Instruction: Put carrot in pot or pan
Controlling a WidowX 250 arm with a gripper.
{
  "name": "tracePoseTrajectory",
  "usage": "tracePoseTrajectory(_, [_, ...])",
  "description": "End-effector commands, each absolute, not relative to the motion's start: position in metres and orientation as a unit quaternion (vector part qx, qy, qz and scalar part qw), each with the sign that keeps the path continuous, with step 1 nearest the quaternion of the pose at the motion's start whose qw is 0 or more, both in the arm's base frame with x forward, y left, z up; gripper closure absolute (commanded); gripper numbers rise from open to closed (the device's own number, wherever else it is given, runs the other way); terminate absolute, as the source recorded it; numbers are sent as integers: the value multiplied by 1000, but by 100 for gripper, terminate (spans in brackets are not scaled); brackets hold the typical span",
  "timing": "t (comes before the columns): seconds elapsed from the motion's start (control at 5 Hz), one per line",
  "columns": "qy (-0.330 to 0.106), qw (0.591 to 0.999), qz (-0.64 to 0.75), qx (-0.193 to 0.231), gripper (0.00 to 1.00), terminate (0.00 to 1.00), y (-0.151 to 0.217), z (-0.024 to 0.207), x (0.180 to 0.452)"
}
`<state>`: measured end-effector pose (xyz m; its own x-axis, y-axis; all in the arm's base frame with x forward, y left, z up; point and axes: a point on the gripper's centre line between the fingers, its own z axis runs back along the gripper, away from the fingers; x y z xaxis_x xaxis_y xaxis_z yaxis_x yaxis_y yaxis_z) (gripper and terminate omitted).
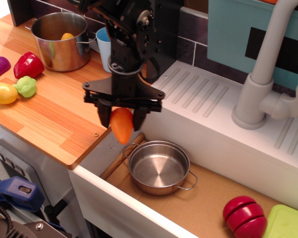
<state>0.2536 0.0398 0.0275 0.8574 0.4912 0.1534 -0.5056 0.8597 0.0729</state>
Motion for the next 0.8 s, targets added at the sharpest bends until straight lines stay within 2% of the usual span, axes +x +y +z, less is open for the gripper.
tracePoseTrajectory(0.0, [-116, 963, 243, 0, 0, 0, 28, 22, 270])
tracePoseTrajectory(0.4, [-116, 963, 243, 0, 0, 0, 28, 22, 270])
tracePoseTrajectory(0.6, [-116, 963, 243, 0, 0, 100, 28, 22, 270])
